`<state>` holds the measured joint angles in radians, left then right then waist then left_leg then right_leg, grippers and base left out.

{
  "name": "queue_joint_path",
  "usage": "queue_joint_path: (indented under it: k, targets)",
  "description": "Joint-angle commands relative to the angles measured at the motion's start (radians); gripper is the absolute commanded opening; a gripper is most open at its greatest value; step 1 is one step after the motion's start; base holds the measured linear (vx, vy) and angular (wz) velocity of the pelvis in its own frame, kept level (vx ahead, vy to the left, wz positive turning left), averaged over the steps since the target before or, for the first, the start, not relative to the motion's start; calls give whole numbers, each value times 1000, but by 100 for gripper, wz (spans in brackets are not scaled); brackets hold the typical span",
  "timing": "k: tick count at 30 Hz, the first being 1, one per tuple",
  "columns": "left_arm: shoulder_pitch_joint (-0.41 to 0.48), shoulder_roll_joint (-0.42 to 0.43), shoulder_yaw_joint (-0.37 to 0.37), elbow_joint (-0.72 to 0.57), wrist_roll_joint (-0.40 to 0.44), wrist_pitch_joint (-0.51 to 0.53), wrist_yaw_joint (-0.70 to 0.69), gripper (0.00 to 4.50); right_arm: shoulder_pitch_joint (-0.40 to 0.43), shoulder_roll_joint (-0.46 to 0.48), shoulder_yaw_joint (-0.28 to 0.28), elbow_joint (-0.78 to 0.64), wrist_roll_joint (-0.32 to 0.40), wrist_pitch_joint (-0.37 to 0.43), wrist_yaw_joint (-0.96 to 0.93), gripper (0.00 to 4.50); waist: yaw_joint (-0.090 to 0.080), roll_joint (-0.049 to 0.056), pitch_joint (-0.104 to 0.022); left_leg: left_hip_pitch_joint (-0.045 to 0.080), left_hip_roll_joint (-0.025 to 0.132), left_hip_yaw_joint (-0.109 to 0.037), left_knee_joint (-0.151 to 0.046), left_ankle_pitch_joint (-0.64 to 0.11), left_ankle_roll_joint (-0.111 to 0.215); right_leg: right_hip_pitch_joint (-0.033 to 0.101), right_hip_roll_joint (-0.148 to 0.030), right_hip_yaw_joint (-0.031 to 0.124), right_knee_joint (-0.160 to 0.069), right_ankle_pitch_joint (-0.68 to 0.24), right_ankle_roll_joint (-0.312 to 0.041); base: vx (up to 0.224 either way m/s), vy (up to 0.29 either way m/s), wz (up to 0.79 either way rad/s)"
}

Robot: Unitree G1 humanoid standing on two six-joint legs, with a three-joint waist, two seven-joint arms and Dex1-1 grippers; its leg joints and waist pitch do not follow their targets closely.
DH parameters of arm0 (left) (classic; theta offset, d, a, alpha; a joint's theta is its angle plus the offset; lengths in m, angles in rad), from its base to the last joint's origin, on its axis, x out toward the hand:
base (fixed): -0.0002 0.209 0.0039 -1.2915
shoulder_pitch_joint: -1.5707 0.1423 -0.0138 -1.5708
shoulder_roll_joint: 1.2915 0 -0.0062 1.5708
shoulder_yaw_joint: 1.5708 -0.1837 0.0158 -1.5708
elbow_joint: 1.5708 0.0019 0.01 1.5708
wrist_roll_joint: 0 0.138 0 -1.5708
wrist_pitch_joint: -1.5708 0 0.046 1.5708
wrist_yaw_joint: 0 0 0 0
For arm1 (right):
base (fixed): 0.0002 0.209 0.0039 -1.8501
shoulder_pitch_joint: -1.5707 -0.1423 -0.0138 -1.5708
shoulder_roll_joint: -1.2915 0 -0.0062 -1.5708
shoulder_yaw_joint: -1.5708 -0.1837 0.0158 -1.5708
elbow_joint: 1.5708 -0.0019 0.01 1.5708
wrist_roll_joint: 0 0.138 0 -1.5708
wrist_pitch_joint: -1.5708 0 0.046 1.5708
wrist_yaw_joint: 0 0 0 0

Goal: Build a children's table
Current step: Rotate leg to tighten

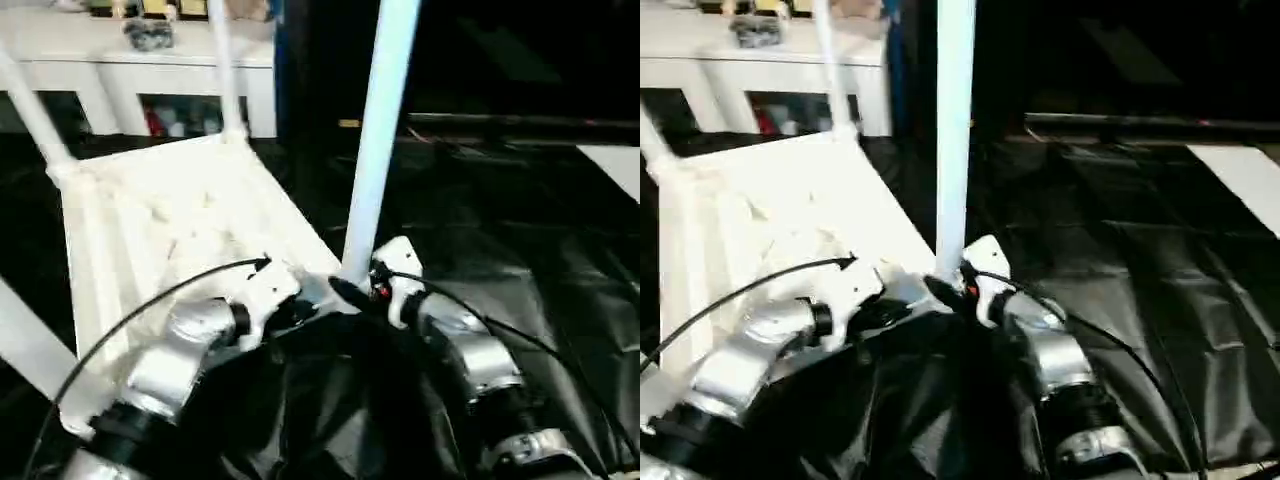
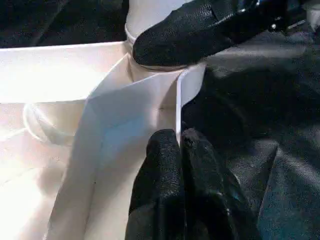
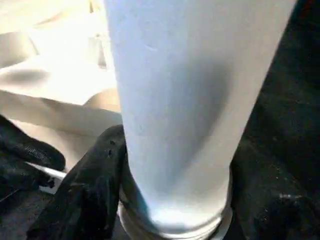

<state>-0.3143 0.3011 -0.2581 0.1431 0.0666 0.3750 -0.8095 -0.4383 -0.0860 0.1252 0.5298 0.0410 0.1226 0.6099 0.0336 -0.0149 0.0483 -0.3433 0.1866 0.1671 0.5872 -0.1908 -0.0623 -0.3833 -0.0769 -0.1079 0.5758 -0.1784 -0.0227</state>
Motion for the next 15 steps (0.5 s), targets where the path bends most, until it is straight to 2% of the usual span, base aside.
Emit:
queue_joint_path:
  k: [1, 2, 4, 5, 7, 8, 9, 10, 12, 13, 15]
  targets:
    - [-7, -76, -71, -27, -3, 2, 33, 0, -12, 68, 89, -28, -22, -12, 37, 319, 1, 9, -39, 11, 44, -30, -85, -451, -12, 20, -82, 50, -103, -569, -82, 0, 0, 0]
    - [-10, -82, -76, -23, -6, -7, 33, 0, -15, 68, 75, -27, 1, 5, 49, 333, 0, 9, -39, 11, 44, -29, -85, -450, -11, 20, -83, 50, -104, -572, -81, 0, 0, 0]
    - [-17, -79, -82, -12, -11, -24, 21, 0, -19, 49, 64, -31, 20, 20, 71, 333, 3, 6, -39, 12, 42, -28, -84, -443, -4, 19, -84, 50, -107, -585, -75, 0, 0, 0]
    - [-17, -79, -82, -12, -11, -24, 21, 0, -19, 49, 64, -31, 20, 20, 71, 354, 3, 8, -39, 10, 44, -29, -85, -435, -3, 20, -84, 51, -105, -578, -76, 0, 0, 0]
    - [-17, -64, -84, -16, -16, -32, -4, 0, -19, 16, 65, -45, 13, 16, 86, 369, 4, 9, -41, 8, 46, -29, -86, -424, -3, 22, -84, 53, -101, -552, -82, 0, 0, 0]
    - [-15, -59, -84, -20, -18, -30, -11, 0, -19, 4, 66, -50, 11, 14, 93, 382, 5, 9, -44, 5, 48, -27, -88, -408, -1, 23, -82, 58, -93, -493, -100, 0, 0, 0]
    - [-14, -57, -84, -22, -18, -29, -14, 0, -19, -1, 66, -52, 10, 13, 96, 382, 5, 9, -44, 5, 48, -27, -88, -408, -1, 23, -82, 58, -93, -493, -100, 0, 0, 0]
    - [-12, -41, -82, -27, -26, -31, -37, 0, -20, -36, 65, -65, 19, 14, 139, 382, 9, 9, -48, 3, 50, -24, -88, -373, 5, 27, -81, 62, -83, -417, -126, 0, 0, 0]
    - [-7, -17, -79, -40, -37, -25, -76, 0, -24, -84, 60, -77, 28, 10, 204, 382, 13, 9, -51, 2, 51, -20, -85, -341, 14, 28, -79, 66, -76, -360, -146, 0, 0, 0]
    - [-7, -17, -79, -40, -37, -25, -76, 0, -24, -84, 60, -77, 28, 10, 204, 382, 16, 7, -53, 1, 51, -12, -82, -299, 28, 27, -77, 70, -68, -292, -177, 69, -13, 12]
    - [-5, 17, -74, -45, -54, -32, -132, 0, -31, -143, 59, -83, 36, 2, 290, 382, 21, 6, -54, 3, 50, -9, -79, -278, 33, 27, -78, 72, -64, -271, -193, 54, -13, 9]
